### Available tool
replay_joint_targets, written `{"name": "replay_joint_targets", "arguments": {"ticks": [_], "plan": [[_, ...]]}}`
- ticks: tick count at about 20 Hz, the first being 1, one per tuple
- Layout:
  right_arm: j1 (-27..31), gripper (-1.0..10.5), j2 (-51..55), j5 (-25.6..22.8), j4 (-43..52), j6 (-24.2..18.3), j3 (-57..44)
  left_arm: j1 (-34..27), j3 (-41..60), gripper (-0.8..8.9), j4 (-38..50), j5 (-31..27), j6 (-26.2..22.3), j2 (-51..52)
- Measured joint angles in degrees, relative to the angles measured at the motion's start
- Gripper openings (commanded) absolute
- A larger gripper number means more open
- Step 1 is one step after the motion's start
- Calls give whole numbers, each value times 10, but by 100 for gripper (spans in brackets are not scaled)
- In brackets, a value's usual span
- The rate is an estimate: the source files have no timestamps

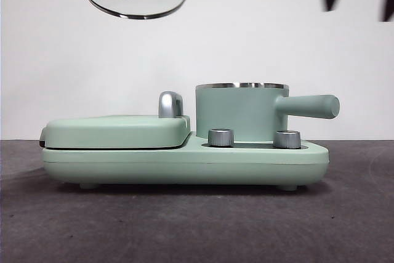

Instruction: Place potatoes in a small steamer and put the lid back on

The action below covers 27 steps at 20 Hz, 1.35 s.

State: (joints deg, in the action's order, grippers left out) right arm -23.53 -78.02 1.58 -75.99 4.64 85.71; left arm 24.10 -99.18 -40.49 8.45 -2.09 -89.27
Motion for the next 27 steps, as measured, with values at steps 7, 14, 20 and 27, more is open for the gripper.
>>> {"name": "replay_joint_targets", "arguments": {"ticks": [7,14,20,27], "plan": [[-38,490,353,49,170,31,-304,46,0,46,59,0,0,-62],[-49,490,528,48,205,79,-357,93,0,15,142,0,-5,-133],[-49,490,537,45,209,106,-357,122,0,15,193,0,-30,-191],[-49,490,537,45,211,108,-357,126,0,15,238,0,-43,-216]]}}
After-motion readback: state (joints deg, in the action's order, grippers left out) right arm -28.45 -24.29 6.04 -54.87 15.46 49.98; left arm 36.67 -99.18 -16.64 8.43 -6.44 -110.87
